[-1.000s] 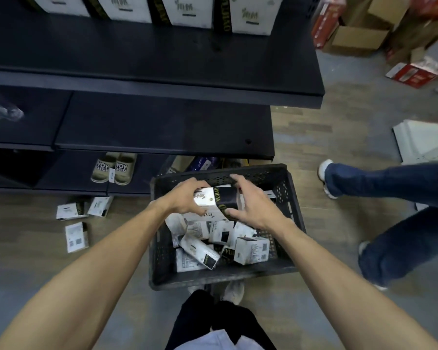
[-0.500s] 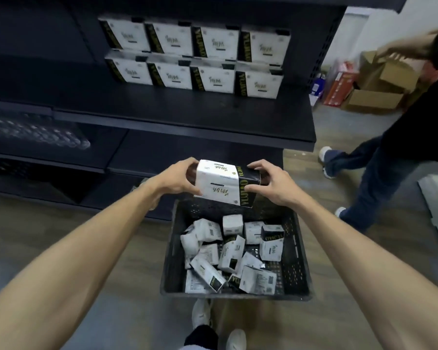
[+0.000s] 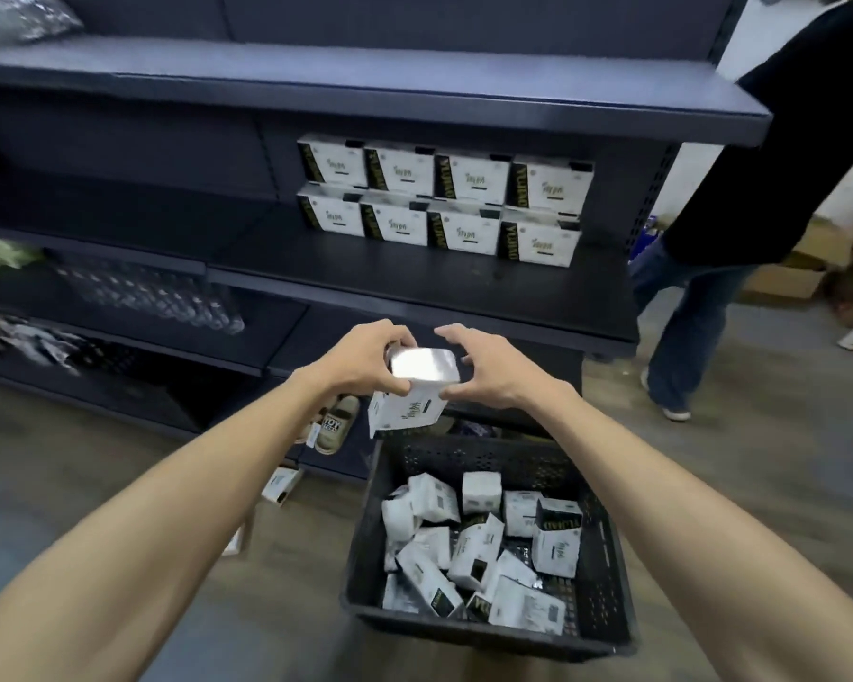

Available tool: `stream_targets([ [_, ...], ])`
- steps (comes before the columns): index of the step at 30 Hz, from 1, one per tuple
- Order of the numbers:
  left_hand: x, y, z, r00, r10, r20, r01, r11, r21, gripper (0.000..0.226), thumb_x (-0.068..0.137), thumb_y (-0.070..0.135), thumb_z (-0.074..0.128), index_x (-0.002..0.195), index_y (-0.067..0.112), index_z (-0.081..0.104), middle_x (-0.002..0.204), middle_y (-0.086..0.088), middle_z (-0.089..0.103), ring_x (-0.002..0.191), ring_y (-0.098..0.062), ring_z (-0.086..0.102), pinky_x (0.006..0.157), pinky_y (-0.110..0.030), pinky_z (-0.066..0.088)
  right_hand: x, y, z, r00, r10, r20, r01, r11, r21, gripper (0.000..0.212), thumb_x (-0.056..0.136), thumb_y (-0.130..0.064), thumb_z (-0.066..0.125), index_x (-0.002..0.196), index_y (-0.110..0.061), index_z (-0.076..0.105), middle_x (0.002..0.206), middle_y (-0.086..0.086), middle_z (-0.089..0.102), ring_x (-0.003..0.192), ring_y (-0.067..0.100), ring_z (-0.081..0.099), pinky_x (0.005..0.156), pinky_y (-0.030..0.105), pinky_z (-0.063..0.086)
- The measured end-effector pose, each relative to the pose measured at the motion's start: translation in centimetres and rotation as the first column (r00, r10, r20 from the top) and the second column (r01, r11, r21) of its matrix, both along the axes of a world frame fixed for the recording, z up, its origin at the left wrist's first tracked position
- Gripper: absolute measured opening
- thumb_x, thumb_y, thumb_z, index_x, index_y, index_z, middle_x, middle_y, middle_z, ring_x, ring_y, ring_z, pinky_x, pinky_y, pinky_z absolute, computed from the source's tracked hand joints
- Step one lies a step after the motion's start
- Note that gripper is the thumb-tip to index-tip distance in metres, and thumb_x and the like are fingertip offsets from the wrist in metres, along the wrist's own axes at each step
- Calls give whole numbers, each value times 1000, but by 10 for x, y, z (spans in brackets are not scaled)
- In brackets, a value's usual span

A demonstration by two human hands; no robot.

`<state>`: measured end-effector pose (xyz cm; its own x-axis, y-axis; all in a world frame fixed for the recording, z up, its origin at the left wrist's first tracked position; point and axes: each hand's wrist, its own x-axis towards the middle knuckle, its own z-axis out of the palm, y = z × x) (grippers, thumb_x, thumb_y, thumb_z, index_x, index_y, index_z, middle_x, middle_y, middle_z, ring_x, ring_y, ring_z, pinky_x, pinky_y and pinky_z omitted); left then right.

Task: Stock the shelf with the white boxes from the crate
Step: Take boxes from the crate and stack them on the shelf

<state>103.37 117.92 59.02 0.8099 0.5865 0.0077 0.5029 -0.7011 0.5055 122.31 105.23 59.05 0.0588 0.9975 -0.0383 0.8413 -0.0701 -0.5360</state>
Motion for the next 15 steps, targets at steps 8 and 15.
stream_targets([
  [8,-89,37,4,997,31,77,-21,993,-118,69,61,35,87,120,29,52,101,9,63,88,-8,62,76,-26,53,-91,51,-1,998,-58,-16,59,996,70,55,74,-30,85,119,-25,54,121,-3,61,109,19,55,90,38,48],
  [15,-217,103,-1,996,86,-13,-87,991,-103,55,61,31,89,106,26,58,98,10,66,89,-10,62,74,-27,50,-175,95,26,959,-100,-265,138,982,126,49,75,-36,83,113,-30,54,117,-13,61,106,13,59,94,39,51],
])
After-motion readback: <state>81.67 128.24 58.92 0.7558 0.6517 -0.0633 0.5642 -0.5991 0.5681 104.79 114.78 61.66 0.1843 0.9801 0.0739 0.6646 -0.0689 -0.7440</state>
